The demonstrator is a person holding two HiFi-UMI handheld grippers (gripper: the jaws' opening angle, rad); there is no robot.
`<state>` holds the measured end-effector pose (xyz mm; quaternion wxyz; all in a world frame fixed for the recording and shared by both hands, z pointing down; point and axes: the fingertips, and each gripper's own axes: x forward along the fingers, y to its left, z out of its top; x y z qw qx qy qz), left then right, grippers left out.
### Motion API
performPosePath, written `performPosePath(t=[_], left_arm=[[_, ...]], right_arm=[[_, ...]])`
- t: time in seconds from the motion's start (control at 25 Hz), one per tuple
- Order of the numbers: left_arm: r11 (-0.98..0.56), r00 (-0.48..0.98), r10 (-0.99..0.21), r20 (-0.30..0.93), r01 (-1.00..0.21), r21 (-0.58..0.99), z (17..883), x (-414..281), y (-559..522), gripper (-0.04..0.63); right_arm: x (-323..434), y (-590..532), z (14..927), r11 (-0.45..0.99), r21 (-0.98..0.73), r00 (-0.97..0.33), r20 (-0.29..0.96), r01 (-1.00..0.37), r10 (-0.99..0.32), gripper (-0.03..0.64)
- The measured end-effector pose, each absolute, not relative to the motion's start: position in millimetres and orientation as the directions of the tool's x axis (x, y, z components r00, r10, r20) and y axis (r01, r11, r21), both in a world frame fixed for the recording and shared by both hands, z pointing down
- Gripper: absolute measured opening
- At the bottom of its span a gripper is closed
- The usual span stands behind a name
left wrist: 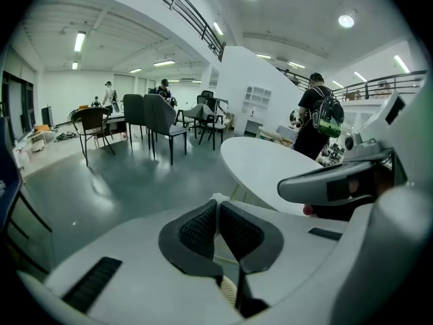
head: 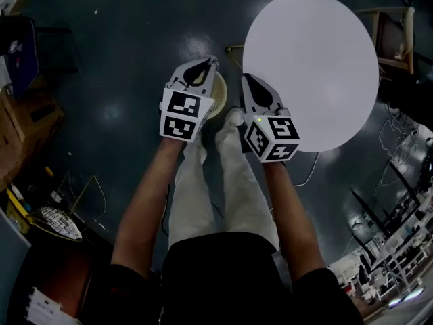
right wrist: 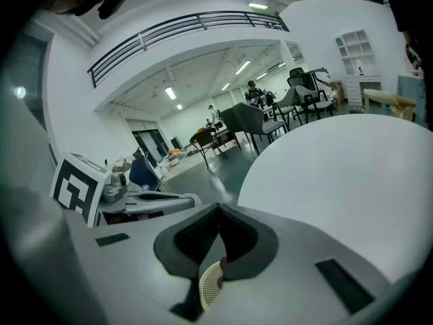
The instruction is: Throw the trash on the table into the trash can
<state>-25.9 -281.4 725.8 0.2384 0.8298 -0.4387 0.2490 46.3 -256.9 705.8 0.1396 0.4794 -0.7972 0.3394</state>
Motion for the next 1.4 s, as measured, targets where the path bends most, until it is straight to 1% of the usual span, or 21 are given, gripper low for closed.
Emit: performPosePath(t=[0.28, 0.64, 0.92, 1.4], left_arm=[[-0.463, 0.478, -0.588, 0.653, -0.86, 0.214, 757, -58, -251, 0.017], [-0.434, 0.467, -0.572, 0.674, -0.87, 0.235, 791, -78, -219, 0.017], [-0.426, 0.469, -0.546, 0.694, -0.869, 0.252, 833, -95, -194, 0.017], [-0.419, 0.481, -0.491, 0.726, -0.861, 0.287, 917, -91, -166, 0.017]], right_arm=[[5, -241, 713, 0.386, -0.364, -0.53, 0.549, -0.848, -0.646, 0.018], [-16, -210, 747, 0.406, -0.351, -0.536, 0.584, -0.844, -0.61, 0.018], [-34, -188, 787, 0.4, -0.362, -0.539, 0.606, -0.842, -0.585, 0.018], [-26, -164, 866, 0.366, -0.363, -0.514, 0.661, -0.857, -0.548, 0.018]])
